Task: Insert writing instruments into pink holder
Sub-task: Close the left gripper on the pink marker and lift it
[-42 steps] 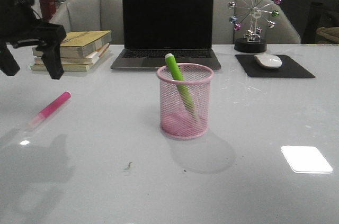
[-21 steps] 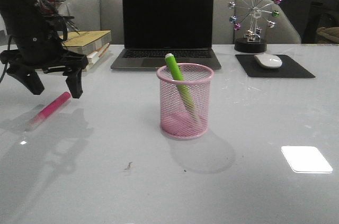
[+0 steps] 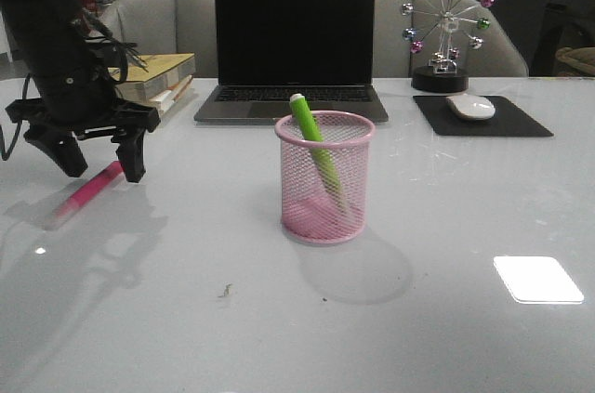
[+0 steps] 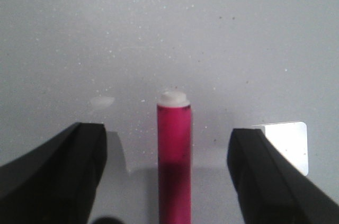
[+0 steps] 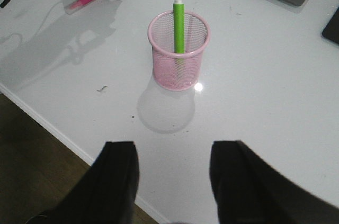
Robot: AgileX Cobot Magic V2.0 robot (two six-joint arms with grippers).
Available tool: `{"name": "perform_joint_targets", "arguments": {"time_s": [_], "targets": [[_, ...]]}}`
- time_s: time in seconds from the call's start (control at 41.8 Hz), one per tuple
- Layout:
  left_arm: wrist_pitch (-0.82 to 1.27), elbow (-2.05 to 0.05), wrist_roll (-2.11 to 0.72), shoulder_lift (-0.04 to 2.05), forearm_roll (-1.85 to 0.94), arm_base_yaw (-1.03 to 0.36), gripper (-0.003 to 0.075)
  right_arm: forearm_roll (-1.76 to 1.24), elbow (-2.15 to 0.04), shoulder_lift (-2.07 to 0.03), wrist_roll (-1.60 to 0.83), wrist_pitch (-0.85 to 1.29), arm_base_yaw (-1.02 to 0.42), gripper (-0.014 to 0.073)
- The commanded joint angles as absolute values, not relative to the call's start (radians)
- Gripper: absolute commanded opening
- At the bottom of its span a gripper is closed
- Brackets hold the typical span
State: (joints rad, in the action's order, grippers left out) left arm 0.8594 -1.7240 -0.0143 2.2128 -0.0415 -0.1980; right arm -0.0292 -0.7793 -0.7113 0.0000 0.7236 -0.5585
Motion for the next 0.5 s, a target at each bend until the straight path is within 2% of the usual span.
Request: {"name": "perform_joint_targets", "arguments": {"time_s": [0.0,0.143,0.382,0.478], "targets": [[0.868,-1.757,-0.016,2.153,-0.048,-0.197,0.0445,-0.019,-0.806,-0.708,-0.010,0.657,-0.555,0.0435],[0.875,-1.757,-0.019,2.153,-0.048,-0.197,0.0402,-0.019,-0.806,-0.708,-0.010,0.657,-0.555,0.0435],[0.888,-1.757,-0.019,2.154,-0.048,-0.197,0.0400,-0.019,-0.806,-0.708,-0.010,0.657,-0.555,0.0435],[0.895,-1.757,-0.019,2.154,-0.048,-0.197,0.0374,-0.019,-0.806,-0.708,-0.010,0.657,-0.555,0.0435]]}}
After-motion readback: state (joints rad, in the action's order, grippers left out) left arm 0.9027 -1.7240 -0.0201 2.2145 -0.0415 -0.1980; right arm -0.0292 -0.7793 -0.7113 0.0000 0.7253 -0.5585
